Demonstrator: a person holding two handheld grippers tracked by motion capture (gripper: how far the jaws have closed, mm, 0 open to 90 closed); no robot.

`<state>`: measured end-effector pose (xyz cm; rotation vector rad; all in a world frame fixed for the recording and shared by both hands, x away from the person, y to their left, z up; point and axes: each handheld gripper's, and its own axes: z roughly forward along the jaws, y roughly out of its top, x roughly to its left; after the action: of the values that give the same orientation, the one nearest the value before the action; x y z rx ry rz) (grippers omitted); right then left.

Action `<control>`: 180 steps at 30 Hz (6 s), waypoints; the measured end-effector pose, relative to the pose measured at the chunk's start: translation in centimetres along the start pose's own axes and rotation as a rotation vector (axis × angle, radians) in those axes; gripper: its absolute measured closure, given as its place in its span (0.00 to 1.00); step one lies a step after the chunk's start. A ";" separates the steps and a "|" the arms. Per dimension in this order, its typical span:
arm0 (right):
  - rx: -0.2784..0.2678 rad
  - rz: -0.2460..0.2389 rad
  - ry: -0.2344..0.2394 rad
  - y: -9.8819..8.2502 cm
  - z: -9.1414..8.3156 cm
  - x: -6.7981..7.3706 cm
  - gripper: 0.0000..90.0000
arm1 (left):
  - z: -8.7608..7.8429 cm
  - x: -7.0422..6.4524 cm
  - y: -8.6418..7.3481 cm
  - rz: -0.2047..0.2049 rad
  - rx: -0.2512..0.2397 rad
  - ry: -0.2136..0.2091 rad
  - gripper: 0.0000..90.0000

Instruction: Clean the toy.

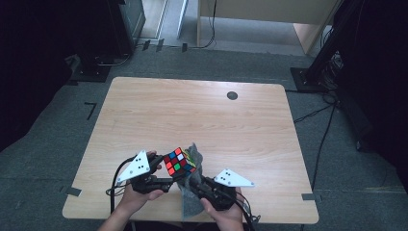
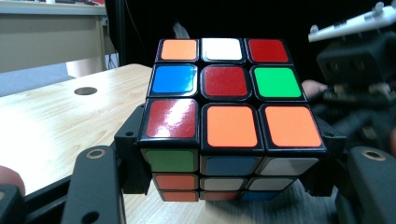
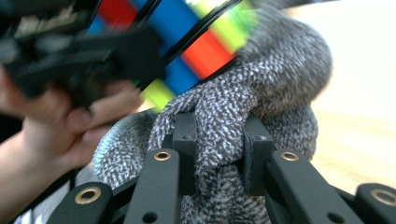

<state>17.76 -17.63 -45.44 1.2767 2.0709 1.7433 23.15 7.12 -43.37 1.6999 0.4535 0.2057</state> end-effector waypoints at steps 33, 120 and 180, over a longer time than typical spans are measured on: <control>-0.019 -0.069 -0.024 -0.3 0.1 0.6 0.81 | 0.0 0.2 -0.1 -0.020 -0.005 -0.013 0.38; 0.093 -0.077 -0.111 2.3 -0.8 -2.2 0.38 | 3.0 -1.7 -2.6 0.382 0.283 0.215 0.19; 0.411 -0.308 -0.228 -2.4 1.3 -8.6 0.44 | 1.1 0.7 -2.4 0.175 0.224 0.128 0.38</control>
<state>22.71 -22.36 -51.27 1.1033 2.4034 1.0300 23.79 6.66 -45.98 1.9557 0.4346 0.4061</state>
